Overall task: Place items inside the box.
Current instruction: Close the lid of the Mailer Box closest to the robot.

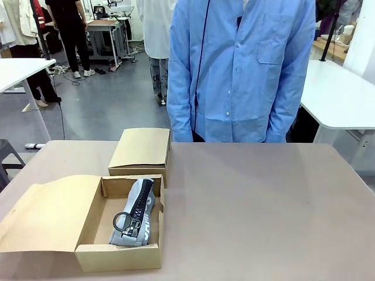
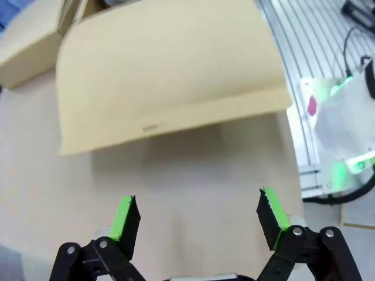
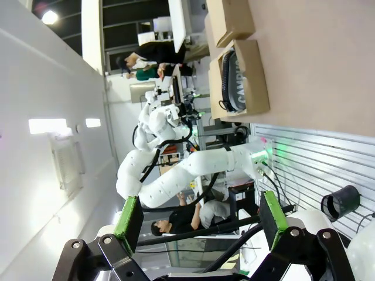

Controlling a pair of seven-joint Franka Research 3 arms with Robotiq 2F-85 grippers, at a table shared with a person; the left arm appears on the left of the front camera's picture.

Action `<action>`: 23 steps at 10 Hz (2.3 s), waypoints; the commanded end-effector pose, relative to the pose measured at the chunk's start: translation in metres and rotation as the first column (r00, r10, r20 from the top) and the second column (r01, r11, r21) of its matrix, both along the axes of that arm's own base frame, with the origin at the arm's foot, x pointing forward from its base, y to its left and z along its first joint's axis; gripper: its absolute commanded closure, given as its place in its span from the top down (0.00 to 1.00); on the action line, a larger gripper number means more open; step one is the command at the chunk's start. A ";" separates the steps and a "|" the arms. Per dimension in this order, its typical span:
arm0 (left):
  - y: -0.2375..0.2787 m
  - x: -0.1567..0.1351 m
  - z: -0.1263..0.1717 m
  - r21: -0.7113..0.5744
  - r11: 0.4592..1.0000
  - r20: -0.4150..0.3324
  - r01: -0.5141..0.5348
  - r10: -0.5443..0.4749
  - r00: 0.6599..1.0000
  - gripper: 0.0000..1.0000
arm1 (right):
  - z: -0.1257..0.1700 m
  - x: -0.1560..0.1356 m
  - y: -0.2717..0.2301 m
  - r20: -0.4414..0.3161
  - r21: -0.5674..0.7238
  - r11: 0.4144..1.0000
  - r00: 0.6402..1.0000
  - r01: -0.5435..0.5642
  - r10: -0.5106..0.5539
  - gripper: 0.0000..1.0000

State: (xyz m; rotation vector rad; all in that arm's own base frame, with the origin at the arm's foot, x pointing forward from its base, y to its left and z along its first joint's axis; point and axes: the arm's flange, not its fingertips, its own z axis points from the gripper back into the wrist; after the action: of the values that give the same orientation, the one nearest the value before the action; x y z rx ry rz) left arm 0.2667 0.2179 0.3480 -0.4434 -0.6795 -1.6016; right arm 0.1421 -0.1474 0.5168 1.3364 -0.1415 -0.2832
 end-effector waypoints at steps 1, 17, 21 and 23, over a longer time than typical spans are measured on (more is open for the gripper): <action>-0.008 0.002 -0.032 0.028 0.999 -0.054 0.037 -0.036 0.998 1.00 | 0.002 -0.003 -0.001 0.030 0.007 1.000 1.000 -0.005 0.005 1.00; -0.130 -0.016 -0.054 -0.474 0.858 0.108 0.196 -0.164 0.981 1.00 | 0.002 -0.003 -0.001 0.030 0.007 1.000 1.000 -0.005 0.005 1.00; -0.192 -0.025 -0.042 -0.462 0.847 0.232 0.263 -0.170 0.958 1.00 | 0.002 -0.003 -0.001 0.030 0.007 1.000 1.000 -0.005 0.005 1.00; -0.225 -0.037 -0.039 -0.466 0.833 0.192 0.298 -0.234 0.953 1.00 | 0.002 -0.003 -0.001 0.030 0.007 1.000 1.000 -0.005 0.005 1.00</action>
State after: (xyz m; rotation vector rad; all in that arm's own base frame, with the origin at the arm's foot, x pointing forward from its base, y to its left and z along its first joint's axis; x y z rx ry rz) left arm 0.3360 0.0776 0.3538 -0.8476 -1.1716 -1.6985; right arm 0.1419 -0.1474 0.5168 1.3360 -0.1420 -0.2836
